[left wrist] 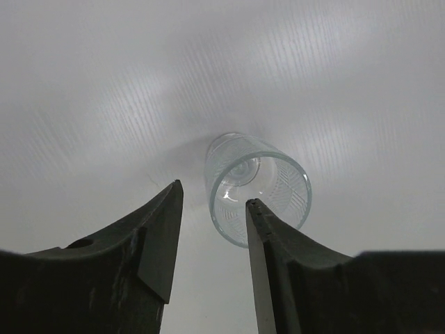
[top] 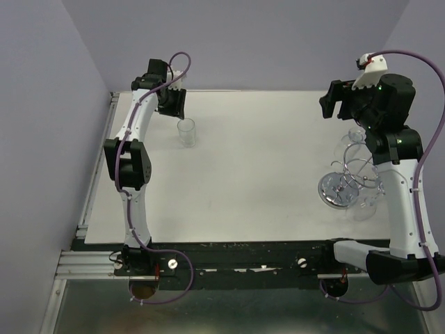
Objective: Take the wine glass off the wine glass rack
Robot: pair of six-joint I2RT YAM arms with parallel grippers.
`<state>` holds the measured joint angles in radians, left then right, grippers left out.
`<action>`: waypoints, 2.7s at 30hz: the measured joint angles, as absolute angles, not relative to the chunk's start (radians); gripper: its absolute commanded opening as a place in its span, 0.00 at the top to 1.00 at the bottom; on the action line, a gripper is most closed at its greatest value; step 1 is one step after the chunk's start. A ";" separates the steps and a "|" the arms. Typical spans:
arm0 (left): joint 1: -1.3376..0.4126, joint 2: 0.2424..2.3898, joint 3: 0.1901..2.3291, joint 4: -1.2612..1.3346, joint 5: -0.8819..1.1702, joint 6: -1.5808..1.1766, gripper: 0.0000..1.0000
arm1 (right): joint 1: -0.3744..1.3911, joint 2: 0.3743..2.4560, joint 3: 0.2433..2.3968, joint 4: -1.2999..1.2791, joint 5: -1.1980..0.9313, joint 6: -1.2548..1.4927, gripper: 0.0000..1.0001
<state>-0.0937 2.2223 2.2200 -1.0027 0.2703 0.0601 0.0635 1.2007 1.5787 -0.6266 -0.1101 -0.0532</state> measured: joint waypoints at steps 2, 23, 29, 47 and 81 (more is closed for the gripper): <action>-0.093 2.173 2.189 -0.972 0.268 0.057 0.39 | 0.064 1.202 1.584 -0.627 -0.110 -0.057 0.12; -0.379 1.538 1.540 -0.289 0.614 -0.018 0.12 | 0.063 1.201 1.717 -0.814 -0.054 -0.141 0.12; -0.618 1.538 1.476 -0.203 0.653 0.049 0.01 | 0.063 1.187 1.791 -0.894 0.022 -0.186 0.11; -0.854 1.927 1.664 0.273 0.721 -0.097 0.06 | -0.209 1.243 1.890 -1.240 0.199 -0.235 0.30; -0.866 1.800 1.489 0.244 0.722 -0.050 0.07 | -0.283 1.253 1.656 -1.315 0.037 -0.182 0.68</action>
<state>-0.8661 1.8000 1.4887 0.2443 0.7219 -0.0502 -0.2832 1.2530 1.6558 -1.3151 0.0368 -0.1822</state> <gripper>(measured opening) 0.927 0.321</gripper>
